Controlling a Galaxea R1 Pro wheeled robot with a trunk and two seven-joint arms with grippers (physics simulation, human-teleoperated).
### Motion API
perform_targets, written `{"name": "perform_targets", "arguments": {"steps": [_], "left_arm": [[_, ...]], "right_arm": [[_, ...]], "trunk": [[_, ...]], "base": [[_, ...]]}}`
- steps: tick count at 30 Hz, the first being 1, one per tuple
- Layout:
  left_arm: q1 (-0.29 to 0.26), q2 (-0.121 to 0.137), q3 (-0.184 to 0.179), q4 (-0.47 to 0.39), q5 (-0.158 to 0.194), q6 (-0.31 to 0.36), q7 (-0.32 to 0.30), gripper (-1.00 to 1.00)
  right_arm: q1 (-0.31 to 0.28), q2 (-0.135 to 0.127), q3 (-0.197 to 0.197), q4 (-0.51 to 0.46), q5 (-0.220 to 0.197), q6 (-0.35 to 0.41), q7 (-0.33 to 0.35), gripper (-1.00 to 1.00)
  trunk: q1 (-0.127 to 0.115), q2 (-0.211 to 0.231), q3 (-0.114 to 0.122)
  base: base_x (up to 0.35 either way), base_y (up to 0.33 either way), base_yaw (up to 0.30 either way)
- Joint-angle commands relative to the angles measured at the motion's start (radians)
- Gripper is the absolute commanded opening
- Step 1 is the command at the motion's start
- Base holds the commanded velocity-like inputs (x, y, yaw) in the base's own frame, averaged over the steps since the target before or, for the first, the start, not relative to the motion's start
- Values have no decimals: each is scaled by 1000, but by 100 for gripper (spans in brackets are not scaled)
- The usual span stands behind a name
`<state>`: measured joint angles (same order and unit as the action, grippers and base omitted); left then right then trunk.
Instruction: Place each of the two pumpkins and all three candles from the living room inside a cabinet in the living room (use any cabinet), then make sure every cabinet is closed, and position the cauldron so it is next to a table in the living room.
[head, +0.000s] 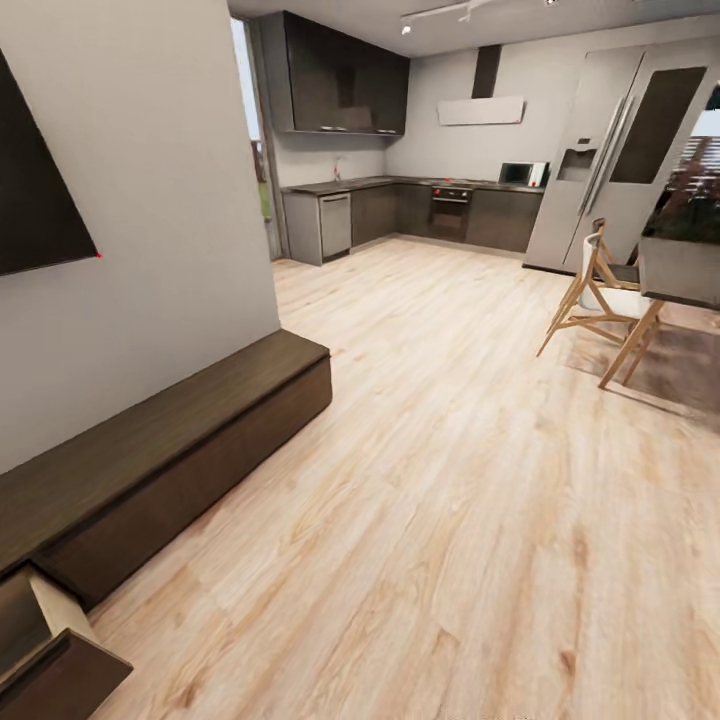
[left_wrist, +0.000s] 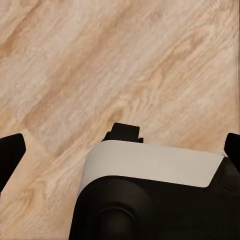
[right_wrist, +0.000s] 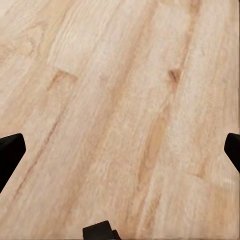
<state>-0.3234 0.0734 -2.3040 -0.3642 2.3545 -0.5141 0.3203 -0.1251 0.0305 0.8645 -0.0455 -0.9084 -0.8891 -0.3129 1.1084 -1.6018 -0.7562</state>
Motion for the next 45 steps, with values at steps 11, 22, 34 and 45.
{"name": "perform_targets", "arguments": {"steps": [11,22,34,45], "left_arm": [[-2,0,-7,-4,2,-6,5,100],[-2,0,-8,-4,2,-6,6,100],[-2,0,-7,-4,2,-7,6,100],[-2,0,-6,-4,2,-7,6,100]], "right_arm": [[0,0,8,-3,0,90,9,100],[0,-1,8,-4,0,96,35,100],[-1,-2,8,-2,0,96,66,100],[0,-3,8,-2,0,96,66,100]], "trunk": [[0,0,-1],[0,0,-1],[0,0,-1],[0,0,-1]], "base": [[0,0,-300],[0,0,-300],[-17,12,-300],[15,248,-300]]}}
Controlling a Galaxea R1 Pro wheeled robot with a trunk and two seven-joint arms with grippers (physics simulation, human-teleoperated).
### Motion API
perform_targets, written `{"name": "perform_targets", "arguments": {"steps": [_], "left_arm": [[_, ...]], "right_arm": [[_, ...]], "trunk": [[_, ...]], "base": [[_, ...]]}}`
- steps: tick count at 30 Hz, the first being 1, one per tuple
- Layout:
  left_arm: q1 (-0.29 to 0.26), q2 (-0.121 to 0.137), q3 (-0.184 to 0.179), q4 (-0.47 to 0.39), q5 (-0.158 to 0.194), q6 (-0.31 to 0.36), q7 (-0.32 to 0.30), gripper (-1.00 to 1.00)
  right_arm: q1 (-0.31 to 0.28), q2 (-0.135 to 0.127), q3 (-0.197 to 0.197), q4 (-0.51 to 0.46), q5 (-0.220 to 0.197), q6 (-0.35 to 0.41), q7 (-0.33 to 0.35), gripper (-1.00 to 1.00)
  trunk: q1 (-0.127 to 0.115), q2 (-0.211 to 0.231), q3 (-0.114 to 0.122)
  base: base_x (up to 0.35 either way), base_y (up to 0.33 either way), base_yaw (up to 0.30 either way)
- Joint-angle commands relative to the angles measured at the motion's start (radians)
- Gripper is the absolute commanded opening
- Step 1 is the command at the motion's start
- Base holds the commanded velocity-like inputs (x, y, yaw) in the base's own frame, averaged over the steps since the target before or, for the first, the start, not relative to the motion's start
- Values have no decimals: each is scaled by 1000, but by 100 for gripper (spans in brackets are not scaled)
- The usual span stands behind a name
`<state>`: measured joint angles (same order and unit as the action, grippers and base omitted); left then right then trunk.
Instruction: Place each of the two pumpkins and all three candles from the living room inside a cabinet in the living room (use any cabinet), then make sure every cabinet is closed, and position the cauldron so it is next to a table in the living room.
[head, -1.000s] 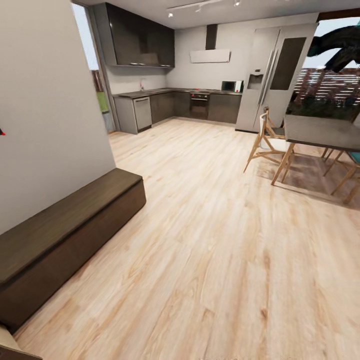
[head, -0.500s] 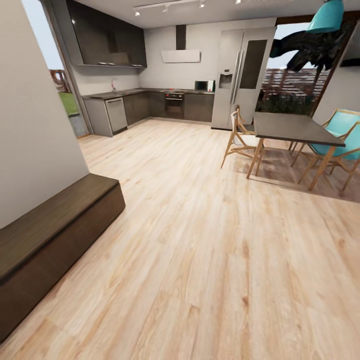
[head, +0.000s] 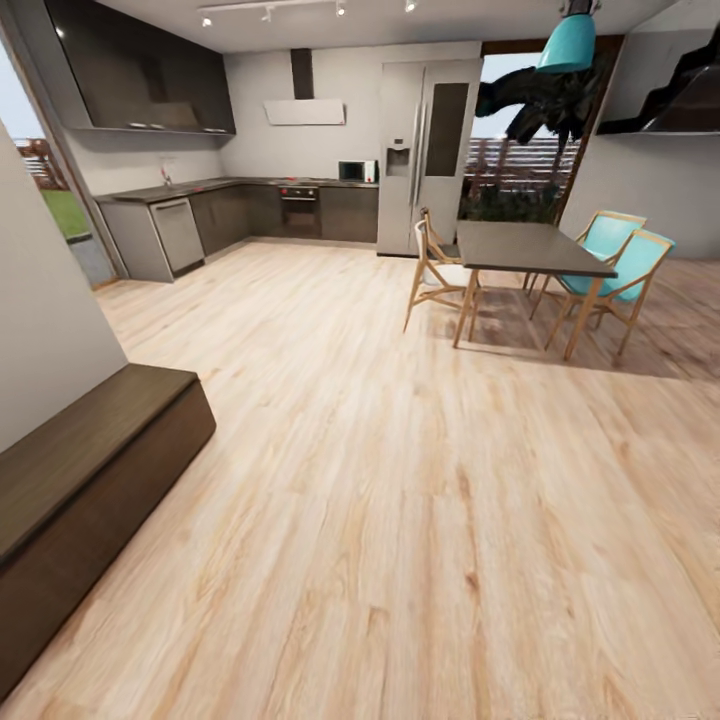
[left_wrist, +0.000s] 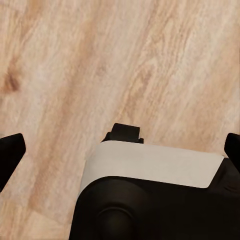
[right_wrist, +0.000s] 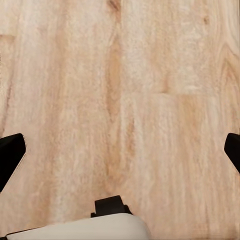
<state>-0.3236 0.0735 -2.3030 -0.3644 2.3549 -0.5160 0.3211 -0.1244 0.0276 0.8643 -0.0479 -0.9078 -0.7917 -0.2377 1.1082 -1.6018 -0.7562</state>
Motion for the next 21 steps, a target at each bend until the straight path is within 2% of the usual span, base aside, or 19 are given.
{"name": "perform_targets", "arguments": {"steps": [1,6,21], "left_arm": [[-2,0,-7,-4,1,-6,6,100],[-2,0,-7,-4,1,-5,6,100],[-2,0,-7,-4,1,-4,6,100]], "right_arm": [[-1,0,9,0,0,-1,-9,100],[-1,1,9,0,0,-1,-9,100],[-1,2,10,5,1,-1,-8,100]], "trunk": [[0,0,-1],[0,0,1],[0,0,14]], "base": [[137,270,-300],[68,125,-300],[3,5,-263]]}}
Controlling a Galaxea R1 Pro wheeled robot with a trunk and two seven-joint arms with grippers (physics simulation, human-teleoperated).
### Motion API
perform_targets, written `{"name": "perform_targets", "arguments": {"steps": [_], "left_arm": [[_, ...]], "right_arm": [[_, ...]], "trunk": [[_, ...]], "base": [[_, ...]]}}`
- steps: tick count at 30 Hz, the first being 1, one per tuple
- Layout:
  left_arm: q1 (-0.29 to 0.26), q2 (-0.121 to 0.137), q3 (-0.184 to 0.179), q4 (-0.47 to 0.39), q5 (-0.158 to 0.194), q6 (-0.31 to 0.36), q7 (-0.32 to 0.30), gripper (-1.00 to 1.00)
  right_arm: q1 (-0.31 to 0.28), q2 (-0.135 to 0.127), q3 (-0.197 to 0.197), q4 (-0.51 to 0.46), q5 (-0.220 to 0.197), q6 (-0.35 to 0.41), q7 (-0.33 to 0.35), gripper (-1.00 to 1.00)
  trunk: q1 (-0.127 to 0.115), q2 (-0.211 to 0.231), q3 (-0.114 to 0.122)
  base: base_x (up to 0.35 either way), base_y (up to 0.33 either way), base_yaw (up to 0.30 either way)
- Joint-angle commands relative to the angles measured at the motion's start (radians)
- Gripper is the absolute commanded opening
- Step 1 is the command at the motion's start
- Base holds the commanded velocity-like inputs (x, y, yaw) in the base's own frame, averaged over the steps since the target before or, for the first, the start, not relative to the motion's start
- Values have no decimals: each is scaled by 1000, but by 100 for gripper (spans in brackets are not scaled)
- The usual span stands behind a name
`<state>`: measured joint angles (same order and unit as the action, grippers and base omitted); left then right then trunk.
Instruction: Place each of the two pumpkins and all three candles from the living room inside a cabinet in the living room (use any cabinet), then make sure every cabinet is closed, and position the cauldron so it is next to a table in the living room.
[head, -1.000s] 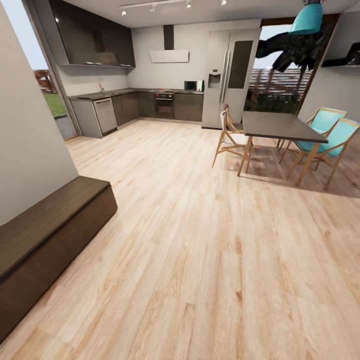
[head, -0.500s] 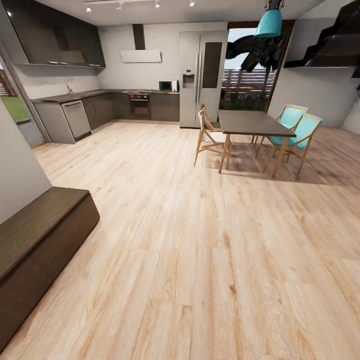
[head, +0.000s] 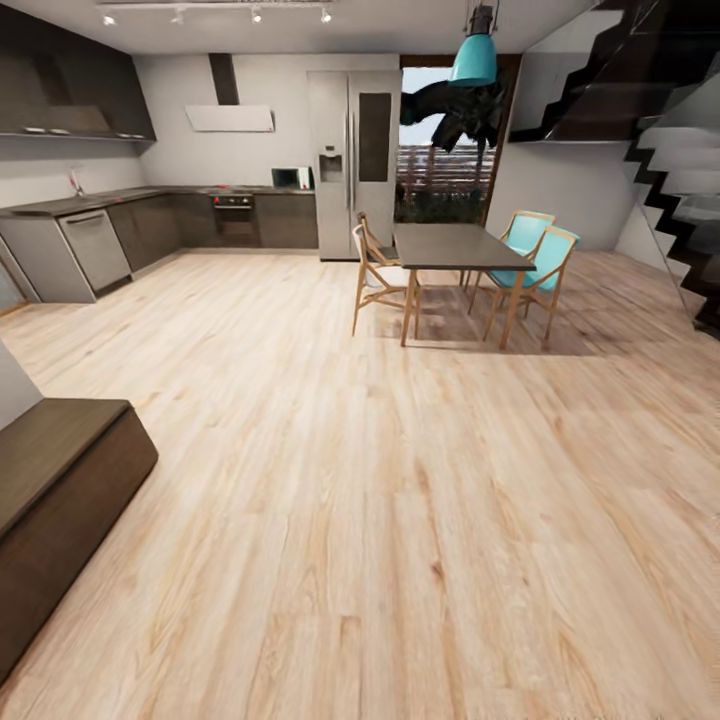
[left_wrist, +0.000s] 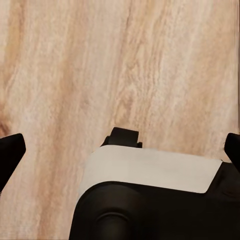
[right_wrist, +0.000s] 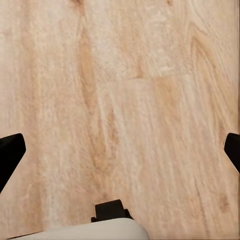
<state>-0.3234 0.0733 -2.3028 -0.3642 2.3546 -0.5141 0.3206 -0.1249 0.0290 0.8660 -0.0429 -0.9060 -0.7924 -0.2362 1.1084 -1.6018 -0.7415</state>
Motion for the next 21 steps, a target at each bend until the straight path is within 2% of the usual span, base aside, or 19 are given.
{"name": "perform_targets", "arguments": {"steps": [1,9,17,21], "left_arm": [[-2,0,-8,-4,2,-6,6,100],[-2,0,-8,-4,2,-6,6,100],[-2,0,-7,-4,2,-6,6,100],[-2,0,-8,-4,2,-6,6,100]], "right_arm": [[0,0,8,0,-1,-1,-9,100],[-1,0,7,0,-2,-1,-9,100],[0,0,7,-1,-2,-1,-10,100],[-1,0,7,-2,-2,-1,-10,100]], "trunk": [[0,0,0],[0,0,9],[0,0,16],[0,0,19]], "base": [[0,0,-240],[57,42,-238],[258,168,-237],[314,43,-241]]}}
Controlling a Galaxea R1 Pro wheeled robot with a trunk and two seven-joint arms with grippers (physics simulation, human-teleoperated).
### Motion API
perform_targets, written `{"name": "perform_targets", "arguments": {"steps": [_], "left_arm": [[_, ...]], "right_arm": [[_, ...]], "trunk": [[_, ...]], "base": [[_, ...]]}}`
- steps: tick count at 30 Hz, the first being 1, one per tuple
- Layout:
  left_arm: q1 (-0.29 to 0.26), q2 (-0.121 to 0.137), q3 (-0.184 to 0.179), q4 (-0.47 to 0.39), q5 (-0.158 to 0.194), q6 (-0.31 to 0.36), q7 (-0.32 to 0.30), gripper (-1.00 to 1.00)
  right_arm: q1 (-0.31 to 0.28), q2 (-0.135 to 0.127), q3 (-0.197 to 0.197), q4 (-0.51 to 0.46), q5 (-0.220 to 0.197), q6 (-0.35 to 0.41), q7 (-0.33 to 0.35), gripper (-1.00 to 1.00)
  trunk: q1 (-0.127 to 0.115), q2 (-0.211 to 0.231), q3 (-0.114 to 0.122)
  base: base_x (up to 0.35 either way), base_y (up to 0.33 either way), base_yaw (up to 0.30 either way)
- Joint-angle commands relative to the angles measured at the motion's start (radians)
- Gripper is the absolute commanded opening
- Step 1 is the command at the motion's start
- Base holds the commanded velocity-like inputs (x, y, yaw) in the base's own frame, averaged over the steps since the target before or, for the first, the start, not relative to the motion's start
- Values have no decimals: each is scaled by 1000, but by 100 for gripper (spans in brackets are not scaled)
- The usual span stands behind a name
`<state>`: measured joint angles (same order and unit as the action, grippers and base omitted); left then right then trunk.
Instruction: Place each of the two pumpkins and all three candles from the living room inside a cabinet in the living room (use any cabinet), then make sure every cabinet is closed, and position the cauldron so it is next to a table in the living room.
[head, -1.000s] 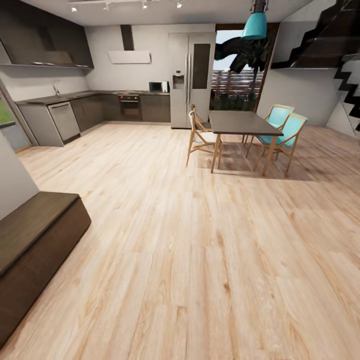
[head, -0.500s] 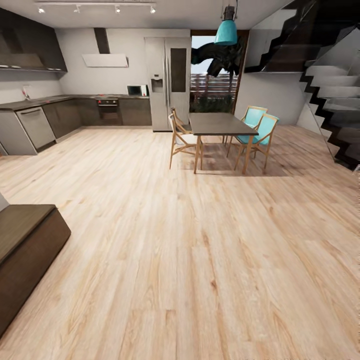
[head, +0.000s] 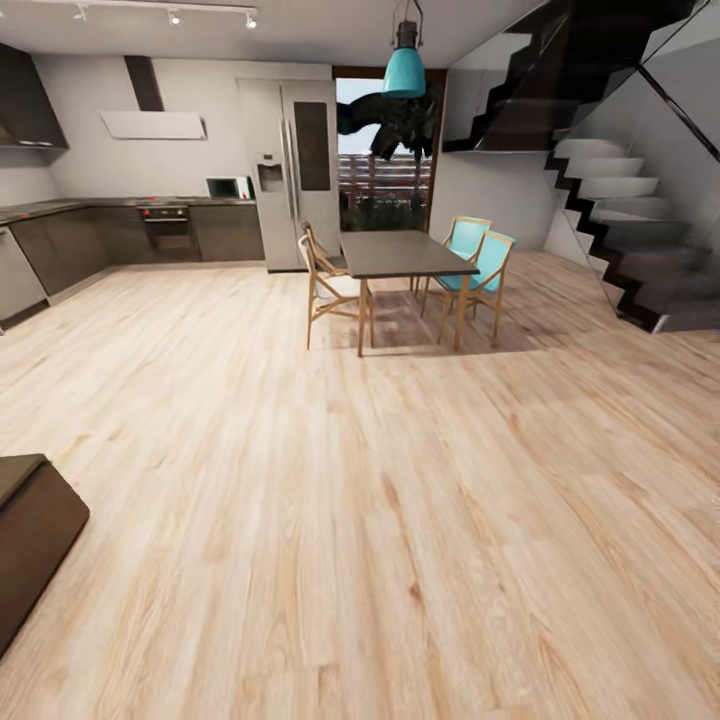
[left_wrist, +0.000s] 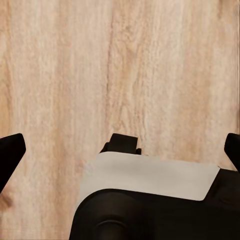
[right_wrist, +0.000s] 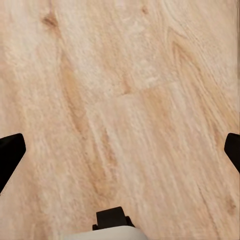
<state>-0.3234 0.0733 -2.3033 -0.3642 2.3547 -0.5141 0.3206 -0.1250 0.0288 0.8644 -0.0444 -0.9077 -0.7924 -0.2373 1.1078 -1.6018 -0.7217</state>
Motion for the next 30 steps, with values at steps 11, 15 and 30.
{"name": "perform_targets", "arguments": {"steps": [11,15,30], "left_arm": [[-2,-1,-8,-4,2,-5,6,100],[-2,-1,-8,-4,2,-5,6,100],[-2,-1,-8,-4,2,-4,6,100]], "right_arm": [[0,0,8,0,0,-1,-9,100],[0,0,8,0,0,-1,-9,100],[0,0,8,-1,0,-1,-9,100]], "trunk": [[1,0,7],[1,0,10],[1,0,21]], "base": [[320,-84,-244],[315,-172,-244],[263,-207,-244]]}}
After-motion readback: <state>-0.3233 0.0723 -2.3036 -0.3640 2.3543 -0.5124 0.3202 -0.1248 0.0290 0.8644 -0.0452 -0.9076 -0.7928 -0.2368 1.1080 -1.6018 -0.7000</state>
